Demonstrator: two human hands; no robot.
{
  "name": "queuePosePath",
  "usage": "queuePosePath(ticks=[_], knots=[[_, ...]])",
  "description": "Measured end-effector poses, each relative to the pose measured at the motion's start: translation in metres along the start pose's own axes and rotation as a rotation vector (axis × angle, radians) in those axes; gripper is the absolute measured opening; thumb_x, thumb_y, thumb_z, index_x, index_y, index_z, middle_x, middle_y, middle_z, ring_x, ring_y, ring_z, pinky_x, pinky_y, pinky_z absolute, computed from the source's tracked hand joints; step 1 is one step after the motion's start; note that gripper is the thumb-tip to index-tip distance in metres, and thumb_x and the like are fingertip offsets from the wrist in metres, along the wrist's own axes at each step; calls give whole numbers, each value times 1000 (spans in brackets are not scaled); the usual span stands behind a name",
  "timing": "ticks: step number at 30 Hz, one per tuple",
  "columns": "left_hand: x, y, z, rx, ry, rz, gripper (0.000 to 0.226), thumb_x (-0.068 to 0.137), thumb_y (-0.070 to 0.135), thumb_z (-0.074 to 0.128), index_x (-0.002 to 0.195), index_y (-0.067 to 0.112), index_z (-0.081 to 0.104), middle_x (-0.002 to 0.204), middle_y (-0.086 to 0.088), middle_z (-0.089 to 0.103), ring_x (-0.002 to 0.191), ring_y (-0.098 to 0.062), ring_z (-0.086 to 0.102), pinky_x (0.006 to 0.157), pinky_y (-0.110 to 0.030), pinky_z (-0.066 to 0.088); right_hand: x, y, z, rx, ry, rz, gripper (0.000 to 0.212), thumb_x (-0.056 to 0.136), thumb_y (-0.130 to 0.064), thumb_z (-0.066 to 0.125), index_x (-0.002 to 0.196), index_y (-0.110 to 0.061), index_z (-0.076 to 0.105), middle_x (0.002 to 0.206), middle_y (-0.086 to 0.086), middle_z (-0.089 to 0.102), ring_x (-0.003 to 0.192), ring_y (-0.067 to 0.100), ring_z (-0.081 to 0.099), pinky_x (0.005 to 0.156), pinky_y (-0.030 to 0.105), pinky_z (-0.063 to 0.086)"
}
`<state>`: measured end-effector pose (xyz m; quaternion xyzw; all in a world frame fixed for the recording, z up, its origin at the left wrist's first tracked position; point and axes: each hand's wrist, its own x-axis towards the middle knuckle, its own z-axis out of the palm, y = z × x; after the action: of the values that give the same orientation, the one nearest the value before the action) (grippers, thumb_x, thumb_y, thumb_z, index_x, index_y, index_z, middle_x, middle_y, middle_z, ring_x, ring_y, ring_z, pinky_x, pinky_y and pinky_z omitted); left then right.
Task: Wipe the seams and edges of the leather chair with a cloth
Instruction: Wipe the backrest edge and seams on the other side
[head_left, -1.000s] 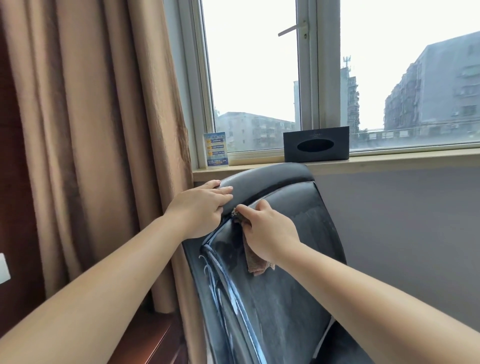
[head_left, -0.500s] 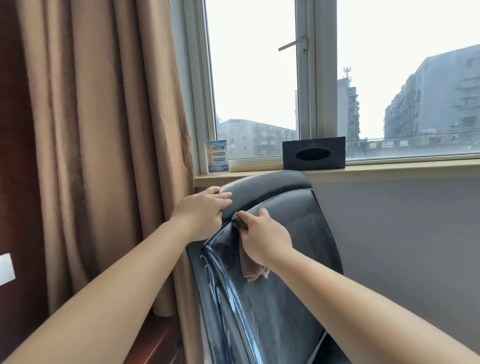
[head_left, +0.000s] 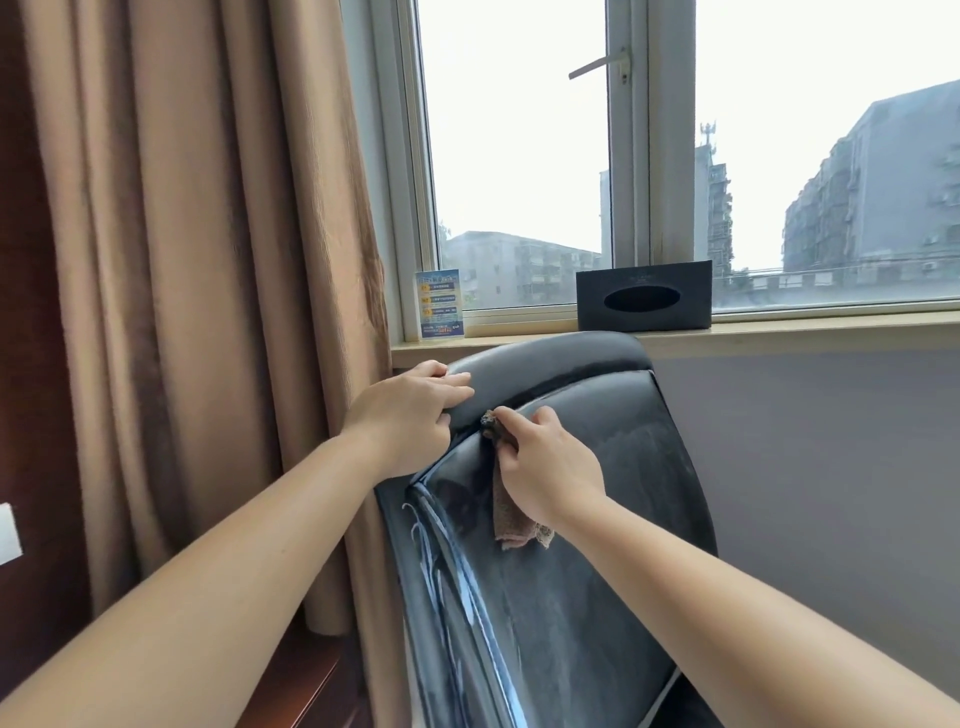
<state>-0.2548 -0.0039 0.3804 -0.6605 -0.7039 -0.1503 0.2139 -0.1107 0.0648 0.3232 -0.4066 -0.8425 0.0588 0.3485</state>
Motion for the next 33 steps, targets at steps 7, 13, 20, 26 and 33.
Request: queuePosePath(ticks=[7,13,20,26,33], knots=[[10,-3,12,137,-2,58,47,102,20,32,146,34,37,155,24,24,145,-2,13,112,-31,33,21,16,7,160,-29,142,39,98,-33,32,136,-42,39,120,4,43,104,29,54,77,35,46],[14,-6,16,273,-46,106,47,105,25,24,152,32,22,159,19,12,148,-6,5,117,-27,22,6,16,15,29,-7,-90,39,99,-38,32,137,-45,35,112,-1,45,97,24,56,75,34,48],[17,-9,21,245,-33,92,47,105,26,22,152,34,22,159,22,11,148,-5,3,117,-27,23,22,39,17,151,-12,160,37,98,-34,31,134,-43,39,112,3,44,94,29,57,71,33,46],[15,-10,19,153,-7,81,45,106,27,25,150,36,29,156,25,16,147,0,6,116,-24,24,15,15,16,109,-42,-107,39,99,-33,35,136,-43,40,119,-2,44,104,23,54,77,31,47],[6,-20,27,5,65,19,43,104,26,32,146,35,37,154,26,24,146,-2,12,116,-33,28,10,2,22,80,10,-164,38,96,-30,39,132,-39,46,120,-3,45,105,21,53,76,31,47]])
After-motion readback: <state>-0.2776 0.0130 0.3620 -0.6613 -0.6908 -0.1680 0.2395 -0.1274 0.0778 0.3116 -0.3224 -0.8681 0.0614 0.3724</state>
